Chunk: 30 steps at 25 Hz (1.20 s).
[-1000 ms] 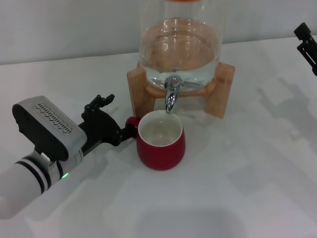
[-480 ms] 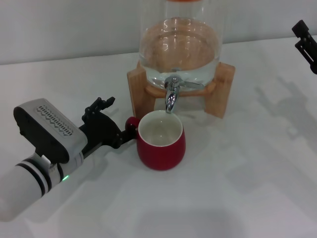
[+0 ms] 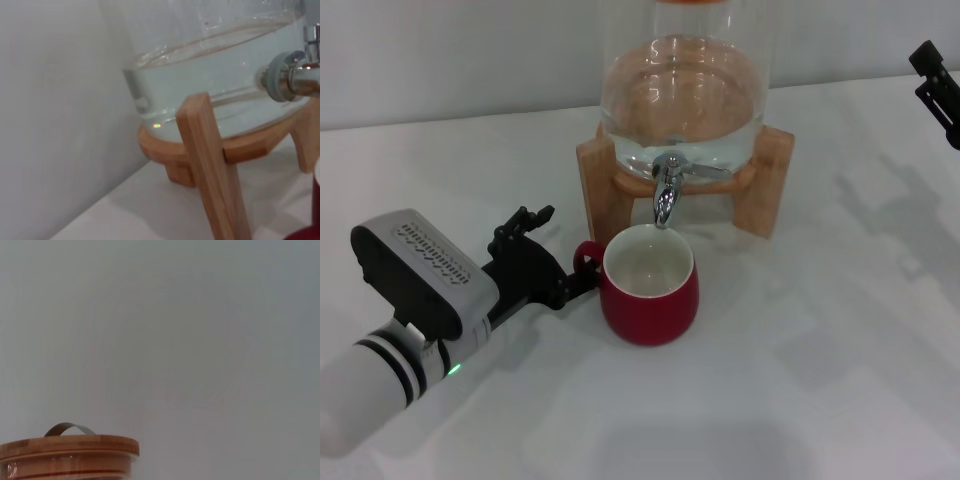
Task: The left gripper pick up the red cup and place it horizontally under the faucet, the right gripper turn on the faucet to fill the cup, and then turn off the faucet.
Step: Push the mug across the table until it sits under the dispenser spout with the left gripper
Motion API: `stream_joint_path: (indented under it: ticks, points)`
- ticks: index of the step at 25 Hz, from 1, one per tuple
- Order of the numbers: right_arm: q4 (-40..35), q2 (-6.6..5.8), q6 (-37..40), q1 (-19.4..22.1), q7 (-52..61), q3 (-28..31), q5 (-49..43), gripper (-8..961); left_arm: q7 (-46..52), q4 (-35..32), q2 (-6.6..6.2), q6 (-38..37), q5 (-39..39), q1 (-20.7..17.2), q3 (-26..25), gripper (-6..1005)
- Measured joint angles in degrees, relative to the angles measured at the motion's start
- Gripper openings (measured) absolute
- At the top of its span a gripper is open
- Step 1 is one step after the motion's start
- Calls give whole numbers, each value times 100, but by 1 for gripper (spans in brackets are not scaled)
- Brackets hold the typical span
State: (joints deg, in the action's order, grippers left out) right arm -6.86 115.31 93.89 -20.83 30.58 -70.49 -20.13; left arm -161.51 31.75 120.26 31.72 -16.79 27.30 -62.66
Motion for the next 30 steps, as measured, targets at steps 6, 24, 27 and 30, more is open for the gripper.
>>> stream_joint_path:
  ticks: [6,24,27,30]
  points:
    - [0,0,-3,0,0,-4,0,777,-18,37,5,-3,0,-54,72,875]
    - [1,0,-12,0,0,-9,0,778,-30,129,-20,19,-38,-85,84,875]
    - [1,0,-12,0,0,-9,0,777,-30,134,-20,20,-17,-81,71,875]
    - [0,0,-14,-2,0,-9,0,777,-30,140,-21,33,31,-77,55,875]
